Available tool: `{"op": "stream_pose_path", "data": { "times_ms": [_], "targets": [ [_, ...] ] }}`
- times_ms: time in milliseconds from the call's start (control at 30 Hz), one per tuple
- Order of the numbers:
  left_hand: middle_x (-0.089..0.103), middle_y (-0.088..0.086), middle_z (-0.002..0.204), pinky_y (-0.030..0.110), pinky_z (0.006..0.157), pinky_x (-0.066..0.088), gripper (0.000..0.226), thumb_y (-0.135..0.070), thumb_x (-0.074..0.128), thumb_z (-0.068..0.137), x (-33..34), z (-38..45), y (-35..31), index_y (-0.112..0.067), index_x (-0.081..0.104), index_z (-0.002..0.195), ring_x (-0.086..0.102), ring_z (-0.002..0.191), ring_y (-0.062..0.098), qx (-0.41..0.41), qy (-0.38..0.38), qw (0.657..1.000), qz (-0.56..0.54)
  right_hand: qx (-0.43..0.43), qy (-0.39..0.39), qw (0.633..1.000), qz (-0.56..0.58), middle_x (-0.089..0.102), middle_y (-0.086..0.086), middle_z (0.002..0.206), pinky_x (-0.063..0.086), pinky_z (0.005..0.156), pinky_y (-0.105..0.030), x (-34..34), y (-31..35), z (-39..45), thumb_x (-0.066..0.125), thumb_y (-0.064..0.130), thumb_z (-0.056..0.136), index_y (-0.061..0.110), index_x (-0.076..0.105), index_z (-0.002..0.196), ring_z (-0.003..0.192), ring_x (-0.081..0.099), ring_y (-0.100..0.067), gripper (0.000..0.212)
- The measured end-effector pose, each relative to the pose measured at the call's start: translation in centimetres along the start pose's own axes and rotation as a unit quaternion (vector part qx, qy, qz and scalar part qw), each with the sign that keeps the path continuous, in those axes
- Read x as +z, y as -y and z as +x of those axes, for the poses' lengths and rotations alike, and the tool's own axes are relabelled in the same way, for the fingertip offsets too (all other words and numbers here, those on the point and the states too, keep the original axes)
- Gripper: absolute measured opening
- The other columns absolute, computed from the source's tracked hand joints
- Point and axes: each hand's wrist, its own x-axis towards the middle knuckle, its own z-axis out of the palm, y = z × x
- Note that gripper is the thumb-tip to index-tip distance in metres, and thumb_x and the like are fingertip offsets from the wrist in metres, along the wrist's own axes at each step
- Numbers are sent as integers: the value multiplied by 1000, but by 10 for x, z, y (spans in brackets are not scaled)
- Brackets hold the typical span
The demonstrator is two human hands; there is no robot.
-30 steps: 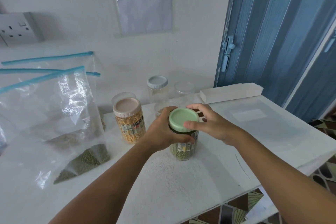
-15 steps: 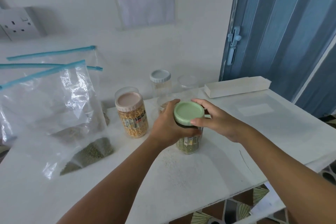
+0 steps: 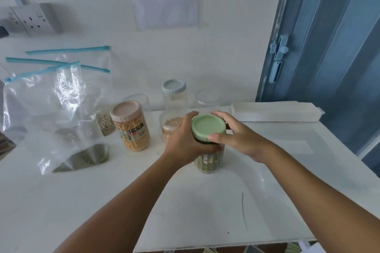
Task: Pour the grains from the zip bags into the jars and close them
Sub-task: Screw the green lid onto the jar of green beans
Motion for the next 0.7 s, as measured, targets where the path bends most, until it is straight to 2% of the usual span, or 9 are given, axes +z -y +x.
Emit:
{"op": "stream_pose_path", "data": {
  "times_ms": [100,200,267,367,467,567,700],
  "targets": [
    [62,-15,124,31,94,52,116,-53,99,54,10,9,-6,-35,35,149,61,113,8,-3,-9,1000,0,1,-22,1000,-2,57,19,136,50,101,-25,-12,-4,4,89,42,80,42,46,144,130,51,2,77],
    [63,-20,118,34,93,55,111,-53,99,51,18,20,-10,-40,37,142,62,109,2,-8,-14,1000,-7,-2,-78,997,3,58,17,127,51,80,-11,-14,-7,11,95,42,72,35,46,137,112,56,12,82],
    [64,-19,117,38,93,57,108,-57,97,46,22,28,-11,-45,39,136,63,108,1,-12,-17,1000,-18,-5,-78,997,20,56,18,127,49,75,-6,-17,-9,15,93,39,74,34,43,140,105,55,18,83],
    [64,-17,121,42,93,58,107,-58,96,45,27,39,-10,-43,41,136,64,111,3,-6,-22,999,-29,-6,-29,999,42,56,19,134,50,89,-14,-25,-13,20,87,39,83,38,39,148,120,52,11,81],
    [62,-16,124,42,94,58,107,-58,97,47,29,48,-8,-44,38,136,63,113,6,1,-21,999,-31,-4,-38,998,57,60,16,135,50,101,-25,-33,-21,28,85,39,85,42,48,143,130,53,0,69],
    [60,-11,128,44,95,58,114,-61,96,46,29,56,-6,-41,35,139,62,116,10,0,-20,1000,-21,-7,-71,996,47,60,18,132,51,96,-22,-34,-21,36,90,45,77,39,51,136,127,53,4,71],
    [60,-8,129,45,96,57,118,-61,95,44,26,64,-2,-39,33,142,61,117,13,-2,-12,1000,-9,-16,-105,993,54,58,16,130,49,91,-17,-28,-23,43,94,43,71,33,49,134,124,52,6,78]
  ]
}}
